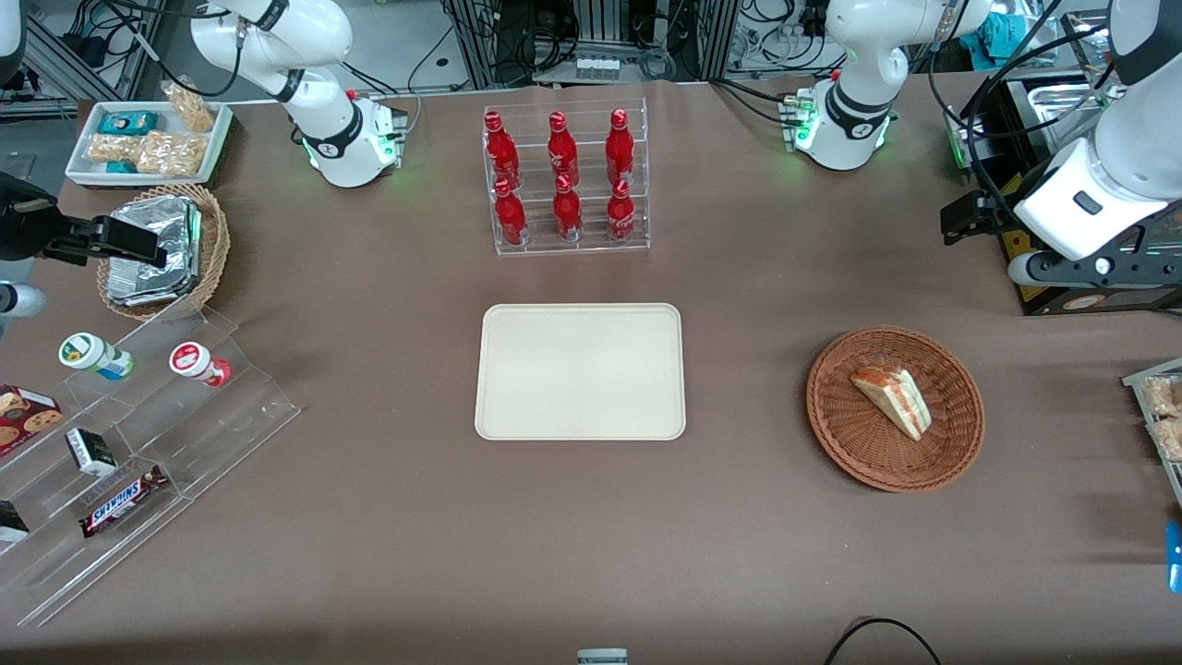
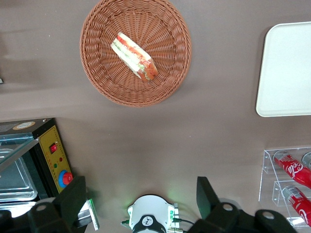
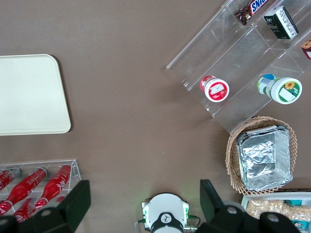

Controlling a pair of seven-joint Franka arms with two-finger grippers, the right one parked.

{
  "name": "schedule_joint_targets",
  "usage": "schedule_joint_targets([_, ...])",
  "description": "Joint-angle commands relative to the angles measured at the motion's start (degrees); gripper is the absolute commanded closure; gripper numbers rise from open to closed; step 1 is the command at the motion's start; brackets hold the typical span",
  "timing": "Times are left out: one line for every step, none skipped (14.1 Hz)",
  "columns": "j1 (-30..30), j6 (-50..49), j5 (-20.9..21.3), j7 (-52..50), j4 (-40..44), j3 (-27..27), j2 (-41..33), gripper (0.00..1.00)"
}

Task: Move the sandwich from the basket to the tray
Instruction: 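Move the left gripper over the sandwich in the wicker basket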

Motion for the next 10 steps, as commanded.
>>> schedule_joint_targets([0.1, 0.4, -0.2, -6.8, 0.7, -0.3, 2.6, 0.0])
schedule_joint_targets([0.2, 0.4, -0.5, -10.5, 0.7, -0.3, 3.8, 0.0])
schedule_joint_targets([0.2, 0.4, -0.5, -12.6, 0.6, -0.3, 4.4, 0.0])
schedule_joint_targets([0.3, 0.4, -0.5, -12.7, 0.6, -0.3, 6.0, 0.0])
schedule_joint_targets([0.3, 0.6, -0.4, -12.7, 0.1, -0.3, 7.0, 0.0])
schedule_joint_targets([0.4, 2.6, -0.3, -12.9, -1.8, -0.2, 7.3, 0.0])
schedule_joint_targets([0.3, 7.2, -0.3, -13.0, -6.1, -0.2, 6.8, 0.0])
schedule_joint_targets([0.4, 12.6, -0.3, -13.1, -10.6, -0.2, 5.8, 0.0])
schedule_joint_targets([0.4, 18.0, -0.3, -13.2, -15.0, -0.2, 5.2, 0.0])
schedule_joint_targets([0.5, 22.2, -0.4, -13.3, -18.0, -0.1, 5.1, 0.0])
